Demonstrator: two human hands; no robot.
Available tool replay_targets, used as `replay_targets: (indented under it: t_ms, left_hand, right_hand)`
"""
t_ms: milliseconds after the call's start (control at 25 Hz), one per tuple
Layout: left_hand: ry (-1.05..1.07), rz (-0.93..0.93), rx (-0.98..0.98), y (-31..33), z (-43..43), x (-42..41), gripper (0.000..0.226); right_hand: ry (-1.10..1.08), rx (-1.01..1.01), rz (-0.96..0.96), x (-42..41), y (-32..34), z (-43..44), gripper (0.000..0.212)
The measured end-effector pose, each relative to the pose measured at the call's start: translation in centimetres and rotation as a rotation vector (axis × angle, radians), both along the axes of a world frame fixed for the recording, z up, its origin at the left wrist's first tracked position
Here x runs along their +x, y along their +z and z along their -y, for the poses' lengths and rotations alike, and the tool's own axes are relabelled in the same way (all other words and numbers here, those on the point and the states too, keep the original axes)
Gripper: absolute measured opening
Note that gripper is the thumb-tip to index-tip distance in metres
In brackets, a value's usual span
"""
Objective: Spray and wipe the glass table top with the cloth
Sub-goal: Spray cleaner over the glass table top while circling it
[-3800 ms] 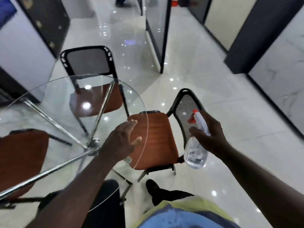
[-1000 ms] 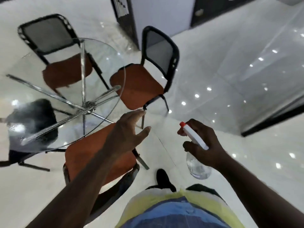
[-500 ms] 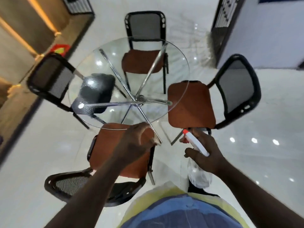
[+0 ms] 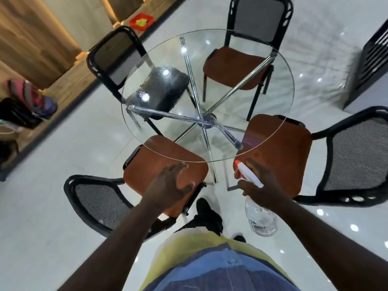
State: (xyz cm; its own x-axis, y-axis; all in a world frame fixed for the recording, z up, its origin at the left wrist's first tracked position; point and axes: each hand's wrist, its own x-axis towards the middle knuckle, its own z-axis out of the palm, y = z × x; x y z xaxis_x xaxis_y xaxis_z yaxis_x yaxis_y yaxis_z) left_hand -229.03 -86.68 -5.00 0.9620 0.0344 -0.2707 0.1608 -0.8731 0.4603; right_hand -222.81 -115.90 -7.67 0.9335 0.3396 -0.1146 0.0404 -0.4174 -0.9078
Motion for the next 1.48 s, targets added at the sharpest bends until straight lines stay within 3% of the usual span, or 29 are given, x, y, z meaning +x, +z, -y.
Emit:
replay_targets:
  t_ms: [480, 680, 1240, 1360, 1480]
  left_hand:
    - [-0.031, -0.441, 0.051, -11.7, -2.5, 8.0, 0.101]
    - [-0.019, -0.517, 0.087, -11.9, -3.0, 8.2, 0.100]
    - [0.177, -0.663, 0.210, -11.0, 0.8, 9.7, 0.105]
    - [0.196, -0.678, 0.236, -11.3, 1.3, 10.0, 0.106]
    - [0.223, -0.660, 0.208, -11.5, 1.2, 9.8, 0.109]
  right_hand:
    - [0.193, -0.378, -0.015, 13.4, -5.3, -4.7, 0.022]
    - [0.321, -0.385, 0.005, 15.8, -6.3, -5.5, 0.007]
    - [0.643, -0.324, 0.026, 19.3, -5.0, -6.8, 0.011]
    - [0.648, -0.346, 0.081, 20.0, -5.3, -7.5, 0.020]
    - [0.626, -0.338, 0.087, 20.5, -5.6, -9.5, 0.013]
